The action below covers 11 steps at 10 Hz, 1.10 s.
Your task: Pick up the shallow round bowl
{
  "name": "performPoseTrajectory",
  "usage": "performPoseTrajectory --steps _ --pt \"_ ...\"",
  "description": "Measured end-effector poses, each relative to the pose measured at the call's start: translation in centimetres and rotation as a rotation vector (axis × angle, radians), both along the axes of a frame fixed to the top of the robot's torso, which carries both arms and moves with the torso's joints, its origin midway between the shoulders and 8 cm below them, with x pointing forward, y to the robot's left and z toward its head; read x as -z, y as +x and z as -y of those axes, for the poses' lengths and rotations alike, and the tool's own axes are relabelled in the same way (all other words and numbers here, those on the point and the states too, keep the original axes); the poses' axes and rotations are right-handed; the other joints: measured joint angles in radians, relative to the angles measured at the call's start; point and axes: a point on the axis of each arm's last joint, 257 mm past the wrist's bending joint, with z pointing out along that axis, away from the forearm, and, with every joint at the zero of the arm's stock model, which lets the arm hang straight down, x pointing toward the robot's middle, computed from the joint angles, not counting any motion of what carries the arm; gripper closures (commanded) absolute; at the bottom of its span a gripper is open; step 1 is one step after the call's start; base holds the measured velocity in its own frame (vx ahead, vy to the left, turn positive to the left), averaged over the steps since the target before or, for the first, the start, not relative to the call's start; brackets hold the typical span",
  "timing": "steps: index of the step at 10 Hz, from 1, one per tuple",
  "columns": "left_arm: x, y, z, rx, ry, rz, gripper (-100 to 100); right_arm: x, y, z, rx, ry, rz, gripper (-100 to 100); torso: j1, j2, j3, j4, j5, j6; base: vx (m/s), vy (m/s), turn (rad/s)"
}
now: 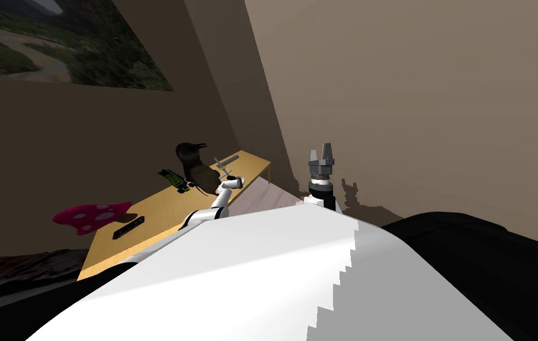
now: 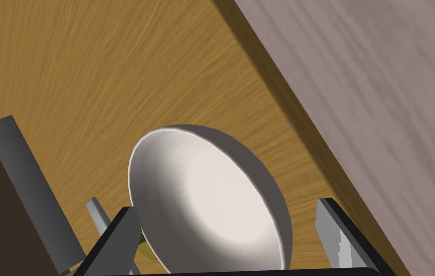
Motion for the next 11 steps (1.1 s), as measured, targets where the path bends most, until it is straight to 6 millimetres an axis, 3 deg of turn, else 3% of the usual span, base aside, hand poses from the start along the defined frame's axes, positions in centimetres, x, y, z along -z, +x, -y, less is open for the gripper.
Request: performPoseTrajectory --steps 10,11 --pt "4.5 -5.2 0.5 0.023 0.005 -0.253 -100 0.0 0.0 0.0 0.0 0.0 0.0 0 0.003 -0.003 -0.002 -0.001 0.001 0.0 0.03 0.057 -0.005" --pt "4.6 -5.3 0.4 0.022 0.005 -0.255 0 0.0 0.0 0.0 0.0 0.0 0.0 0 0.0 -0.001 -0.001 0.0 0.0 0.0 0.004 0.008 0.0"
